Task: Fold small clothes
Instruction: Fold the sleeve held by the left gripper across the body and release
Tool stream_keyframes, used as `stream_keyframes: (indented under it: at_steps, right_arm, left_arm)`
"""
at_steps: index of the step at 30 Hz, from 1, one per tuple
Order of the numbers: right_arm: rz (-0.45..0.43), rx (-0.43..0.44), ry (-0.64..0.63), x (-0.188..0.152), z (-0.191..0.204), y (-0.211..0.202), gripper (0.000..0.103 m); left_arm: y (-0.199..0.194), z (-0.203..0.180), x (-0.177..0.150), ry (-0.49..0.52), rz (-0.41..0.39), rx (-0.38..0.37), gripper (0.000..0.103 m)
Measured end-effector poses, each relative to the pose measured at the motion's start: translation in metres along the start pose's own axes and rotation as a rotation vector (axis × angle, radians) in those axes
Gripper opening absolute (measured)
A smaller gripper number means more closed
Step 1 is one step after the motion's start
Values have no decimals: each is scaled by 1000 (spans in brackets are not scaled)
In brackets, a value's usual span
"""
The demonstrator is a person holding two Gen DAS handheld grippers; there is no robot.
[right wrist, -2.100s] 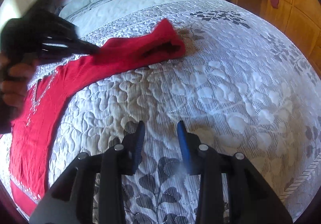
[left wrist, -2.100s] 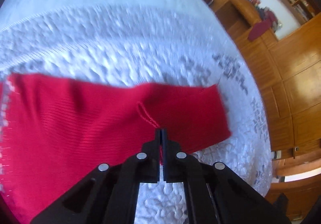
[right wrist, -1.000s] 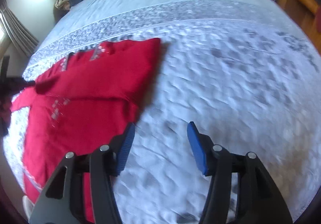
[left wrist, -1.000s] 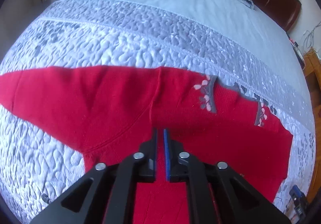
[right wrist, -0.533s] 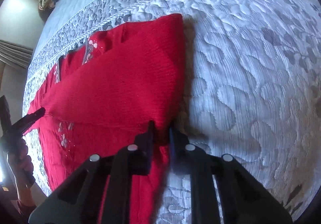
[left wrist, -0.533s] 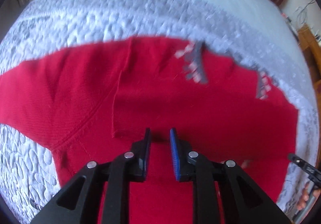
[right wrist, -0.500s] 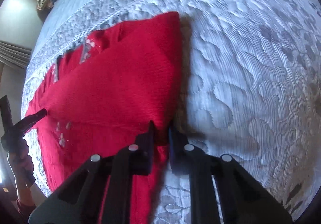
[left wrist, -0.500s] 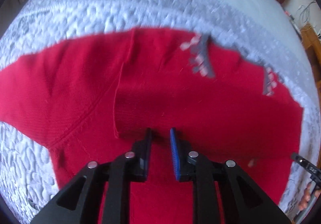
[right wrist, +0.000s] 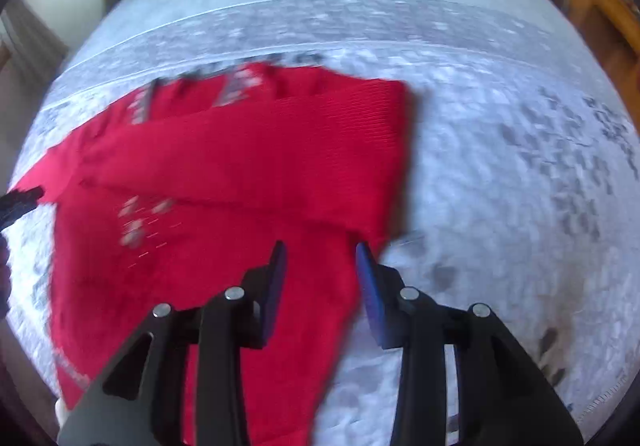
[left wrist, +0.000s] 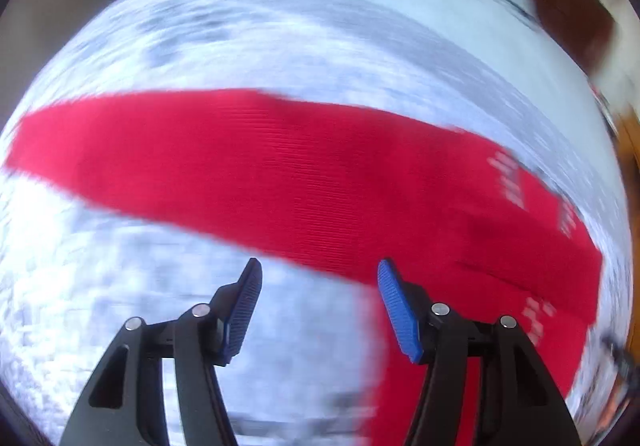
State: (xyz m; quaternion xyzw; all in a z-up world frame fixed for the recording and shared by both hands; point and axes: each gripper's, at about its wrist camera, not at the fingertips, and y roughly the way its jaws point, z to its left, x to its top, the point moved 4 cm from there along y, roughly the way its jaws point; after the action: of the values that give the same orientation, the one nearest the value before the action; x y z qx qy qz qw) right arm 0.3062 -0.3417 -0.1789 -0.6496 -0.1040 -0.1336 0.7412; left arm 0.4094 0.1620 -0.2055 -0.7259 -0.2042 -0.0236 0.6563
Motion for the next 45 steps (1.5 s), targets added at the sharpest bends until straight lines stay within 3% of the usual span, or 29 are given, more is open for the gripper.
stream_keyframes:
  at_steps: [4, 7, 11, 14, 21, 23, 25, 27, 31, 37, 41, 45]
  right_arm:
    - [23, 20, -103, -6, 52, 18, 36]
    - [34, 32, -162, -13, 82, 27, 37]
    - [41, 20, -238, -20, 113, 33, 39]
    - [40, 13, -262, -21, 124, 37, 40]
    - [50, -17, -275, -24, 121, 44, 40]
    - [53, -24, -272, -25, 118, 45, 40]
    - [59, -22, -262, -26, 114, 47, 40]
    - [59, -21, -257, -27, 111, 47, 40]
    - [50, -15, -254, -30, 107, 45, 40]
    - [48, -4, -226, -34, 97, 42, 40]
    - [43, 0, -217, -38, 91, 38, 40]
    - [41, -15, -199, -41, 82, 34, 40]
  left_arm:
    - [-14, 118, 24, -248, -25, 76, 61]
    - [-20, 182, 40, -369, -52, 136, 61]
    - [-18, 245, 50, -494, -71, 130, 59]
    - [-9, 270, 56, -569, -72, 96, 53]
    - [-4, 285, 76, -596, -123, 102, 48]
    - [1, 288, 80, -608, -115, 138, 26]
    - [1, 288, 81, -613, -130, 132, 12]
    - [-4, 281, 85, -611, -161, 139, 10]
    - [-33, 230, 93, -470, -284, 106, 10]
    - [-61, 74, 77, -103, -356, 2, 10]
    - [-52, -23, 50, 87, -308, -95, 10]
    - [-31, -113, 7, 276, -206, -200, 10]
